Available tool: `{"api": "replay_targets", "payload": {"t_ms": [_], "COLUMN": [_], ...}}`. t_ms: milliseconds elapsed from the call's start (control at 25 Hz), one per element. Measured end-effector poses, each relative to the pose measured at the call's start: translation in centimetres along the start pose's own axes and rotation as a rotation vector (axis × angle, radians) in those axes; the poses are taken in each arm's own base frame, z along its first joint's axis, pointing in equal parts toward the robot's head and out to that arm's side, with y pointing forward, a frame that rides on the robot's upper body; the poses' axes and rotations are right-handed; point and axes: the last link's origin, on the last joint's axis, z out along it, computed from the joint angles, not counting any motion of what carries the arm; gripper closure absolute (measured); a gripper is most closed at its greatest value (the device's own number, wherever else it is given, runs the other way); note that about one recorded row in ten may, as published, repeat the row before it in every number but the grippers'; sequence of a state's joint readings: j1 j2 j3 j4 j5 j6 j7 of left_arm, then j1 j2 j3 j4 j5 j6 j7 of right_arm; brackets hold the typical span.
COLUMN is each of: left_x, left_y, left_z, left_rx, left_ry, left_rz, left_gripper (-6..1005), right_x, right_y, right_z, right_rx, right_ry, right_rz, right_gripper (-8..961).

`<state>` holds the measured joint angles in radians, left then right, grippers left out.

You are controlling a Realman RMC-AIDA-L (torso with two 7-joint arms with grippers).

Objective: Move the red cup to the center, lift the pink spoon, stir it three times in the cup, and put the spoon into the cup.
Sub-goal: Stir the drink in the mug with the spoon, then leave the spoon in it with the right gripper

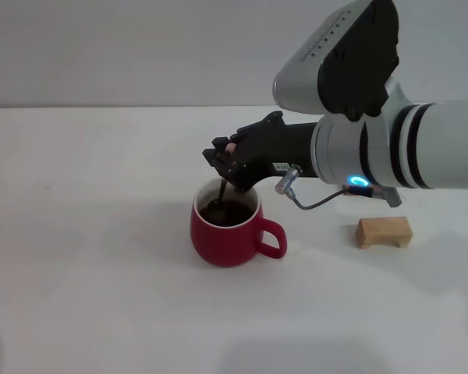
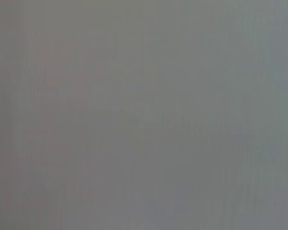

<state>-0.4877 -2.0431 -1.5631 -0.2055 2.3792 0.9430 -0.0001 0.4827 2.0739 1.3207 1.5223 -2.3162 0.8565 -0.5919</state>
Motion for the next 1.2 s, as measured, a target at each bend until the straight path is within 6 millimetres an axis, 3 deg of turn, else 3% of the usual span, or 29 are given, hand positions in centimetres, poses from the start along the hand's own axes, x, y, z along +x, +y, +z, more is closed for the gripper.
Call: {"api": "replay_targets", "payload": {"t_ms": [520,840,1200], "left_x": [0.0,0.0,0.1], "left_y": [0.0,0.0,-0.1], "left_z": [0.0,-0.1,-0.1], "left_rx": [0.0,0.001,0.002], "left_ry": [0.002,0.002,0.01], "left_rz": [-0.005,-0.007,-0.01], "left_gripper": [172,172,172], "right_x": [0.5,0.8,-0.4], "right_y": [0.1,-1.2,-0.7], "right_z": [1.9,3.0,1.8], "right_rx": [-0.043,-0.007,-0.025], "right_ry": [0.044,0.074,0.108], "right_rz": [-0.001,-0.01,-0.043], "right_gripper": [820,819,819]}}
